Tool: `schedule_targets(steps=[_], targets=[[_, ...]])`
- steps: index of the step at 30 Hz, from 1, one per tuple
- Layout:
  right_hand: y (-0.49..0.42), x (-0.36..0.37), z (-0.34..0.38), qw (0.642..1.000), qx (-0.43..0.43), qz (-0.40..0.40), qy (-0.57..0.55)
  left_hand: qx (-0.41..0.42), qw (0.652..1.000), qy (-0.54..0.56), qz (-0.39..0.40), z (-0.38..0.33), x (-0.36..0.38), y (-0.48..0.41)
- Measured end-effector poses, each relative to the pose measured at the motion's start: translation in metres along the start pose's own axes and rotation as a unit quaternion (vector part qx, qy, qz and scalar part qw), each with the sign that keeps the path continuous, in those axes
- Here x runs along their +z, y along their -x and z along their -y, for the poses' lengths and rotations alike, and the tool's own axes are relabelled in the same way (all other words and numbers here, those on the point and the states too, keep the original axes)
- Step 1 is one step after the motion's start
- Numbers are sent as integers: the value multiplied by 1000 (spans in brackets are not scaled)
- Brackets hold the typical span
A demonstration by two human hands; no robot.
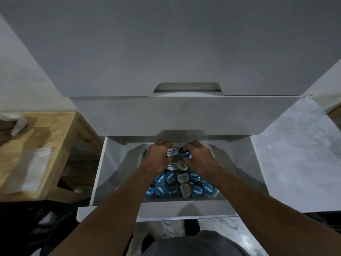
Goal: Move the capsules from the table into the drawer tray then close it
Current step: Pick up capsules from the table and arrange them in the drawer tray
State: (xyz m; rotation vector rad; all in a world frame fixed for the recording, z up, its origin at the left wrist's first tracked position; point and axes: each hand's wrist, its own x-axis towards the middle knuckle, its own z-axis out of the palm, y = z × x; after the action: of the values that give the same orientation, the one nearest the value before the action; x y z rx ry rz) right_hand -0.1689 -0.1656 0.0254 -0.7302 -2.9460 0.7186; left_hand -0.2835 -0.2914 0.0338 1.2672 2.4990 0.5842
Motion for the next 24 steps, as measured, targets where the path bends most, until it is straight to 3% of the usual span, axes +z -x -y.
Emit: schedule_targets(steps=[15,24], targets=[[-1,2,1,1000,-1,-7,-18,11,1000,-14,-16,5,4,1],[1,5,3,1000,0,-10,-16,54,997,-59,17,12,4,0]])
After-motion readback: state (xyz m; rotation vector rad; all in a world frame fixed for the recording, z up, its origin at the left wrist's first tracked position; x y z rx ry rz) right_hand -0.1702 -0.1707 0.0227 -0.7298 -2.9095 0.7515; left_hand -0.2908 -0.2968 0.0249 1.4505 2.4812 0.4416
